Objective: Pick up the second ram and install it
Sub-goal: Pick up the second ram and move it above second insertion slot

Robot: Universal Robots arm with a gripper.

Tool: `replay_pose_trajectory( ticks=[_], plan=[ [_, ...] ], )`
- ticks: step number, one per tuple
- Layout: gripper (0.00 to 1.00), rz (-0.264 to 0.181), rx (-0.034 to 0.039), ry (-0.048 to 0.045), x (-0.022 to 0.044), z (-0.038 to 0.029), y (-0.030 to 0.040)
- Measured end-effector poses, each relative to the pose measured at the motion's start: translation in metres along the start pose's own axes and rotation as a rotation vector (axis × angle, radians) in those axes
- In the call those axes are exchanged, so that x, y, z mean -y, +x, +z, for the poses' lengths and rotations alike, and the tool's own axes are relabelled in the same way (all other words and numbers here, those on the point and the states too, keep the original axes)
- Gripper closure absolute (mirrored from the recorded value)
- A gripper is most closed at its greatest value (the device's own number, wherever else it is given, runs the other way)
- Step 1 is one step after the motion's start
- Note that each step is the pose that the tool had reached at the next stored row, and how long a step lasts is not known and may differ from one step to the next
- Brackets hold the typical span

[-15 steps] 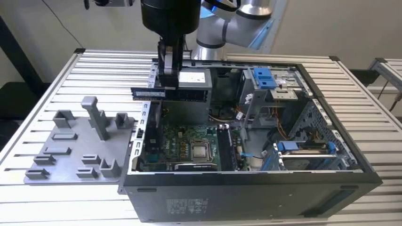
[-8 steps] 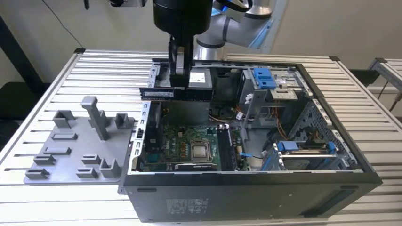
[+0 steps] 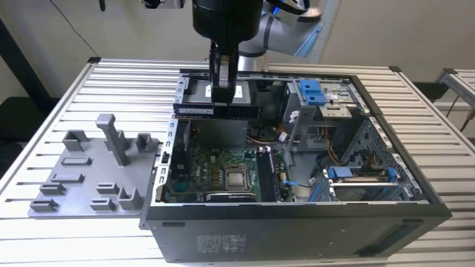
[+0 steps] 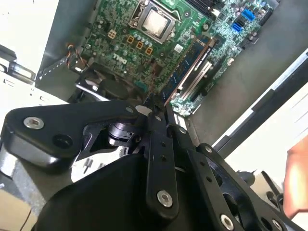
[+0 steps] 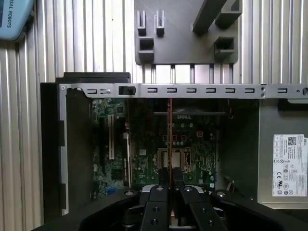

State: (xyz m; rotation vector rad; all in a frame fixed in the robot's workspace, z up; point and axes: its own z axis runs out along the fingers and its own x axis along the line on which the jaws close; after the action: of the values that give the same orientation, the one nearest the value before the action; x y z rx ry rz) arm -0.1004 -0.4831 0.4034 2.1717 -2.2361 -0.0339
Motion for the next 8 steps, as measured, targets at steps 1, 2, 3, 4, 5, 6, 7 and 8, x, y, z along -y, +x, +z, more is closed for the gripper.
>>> replay_pose_trajectory(
  ticks=[1,2,3,4,5,6,7,8],
  plan=[
    [0.86,0.000,0.0000,0.0000,0.0017,-0.0001,-0.0001],
    [0.86,0.000,0.0000,0.0000,0.0032,-0.0001,-0.0001],
    [0.86,0.000,-0.0001,0.0000,0.0045,-0.0002,-0.0001],
    [0.86,0.000,0.0000,0.0000,0.0059,-0.0002,-0.0002],
    [0.86,0.000,0.0001,0.0001,0.0075,-0.0002,-0.0002],
    [0.86,0.000,0.0000,0.0000,0.0090,-0.0003,-0.0003],
    [0.86,0.000,0.0000,0.0000,0.0104,-0.0003,-0.0003],
    [0.86,0.000,0.0000,0.0000,0.0120,-0.0004,-0.0003]
  ],
)
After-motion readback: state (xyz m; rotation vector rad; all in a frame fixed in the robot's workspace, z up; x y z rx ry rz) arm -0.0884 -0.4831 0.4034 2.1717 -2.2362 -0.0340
